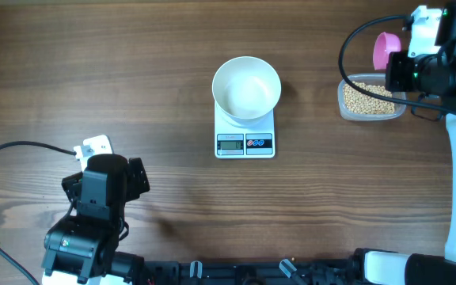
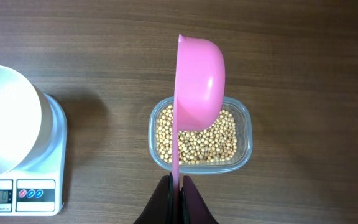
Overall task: Scoop item into bowl and weigh 150g on scale
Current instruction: 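Move the left gripper back beside the scale display, then lower the scoop into the soybean tub with the right gripper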
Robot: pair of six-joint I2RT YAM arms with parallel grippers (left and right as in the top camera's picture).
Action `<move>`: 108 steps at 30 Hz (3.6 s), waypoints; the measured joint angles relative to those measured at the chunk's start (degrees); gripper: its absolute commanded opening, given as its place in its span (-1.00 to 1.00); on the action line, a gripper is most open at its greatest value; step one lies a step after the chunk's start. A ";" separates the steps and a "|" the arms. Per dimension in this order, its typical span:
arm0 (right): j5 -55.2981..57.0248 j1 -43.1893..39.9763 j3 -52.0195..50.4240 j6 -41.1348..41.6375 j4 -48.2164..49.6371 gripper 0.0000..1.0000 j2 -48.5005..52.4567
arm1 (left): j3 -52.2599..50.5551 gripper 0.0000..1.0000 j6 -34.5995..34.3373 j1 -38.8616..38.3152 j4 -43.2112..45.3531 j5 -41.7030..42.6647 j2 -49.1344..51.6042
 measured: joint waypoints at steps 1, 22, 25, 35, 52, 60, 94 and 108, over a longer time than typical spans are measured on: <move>0.00 0.00 0.00 0.00 0.39 -0.91 0.00 | 0.00 1.00 0.00 0.00 0.00 0.00 0.00; -3.74 0.00 0.00 8.24 6.73 -0.91 0.02 | 2.19 0.99 0.00 0.20 18.21 46.49 5.86; -3.74 0.00 0.00 9.51 5.66 -0.92 0.02 | 7.17 1.00 0.00 0.20 6.75 47.67 13.51; -3.74 0.00 0.00 11.39 1.49 -0.91 0.02 | 20.33 1.00 8.87 -3.78 -2.75 48.54 31.45; -3.74 0.00 0.00 11.13 1.05 -0.91 0.02 | 20.33 1.00 10.69 -2.19 6.34 55.21 31.45; -3.74 0.00 0.00 11.13 1.07 -0.91 0.02 | 20.33 1.00 10.69 -2.19 6.23 53.09 31.45; -3.69 0.00 0.00 5.92 -7.43 -0.92 0.02 | 20.33 1.00 10.69 -2.19 5.16 52.54 31.45; 3.67 0.00 0.00 6.27 4.44 -0.91 0.02 | 20.33 1.00 10.69 -2.19 5.16 52.52 31.45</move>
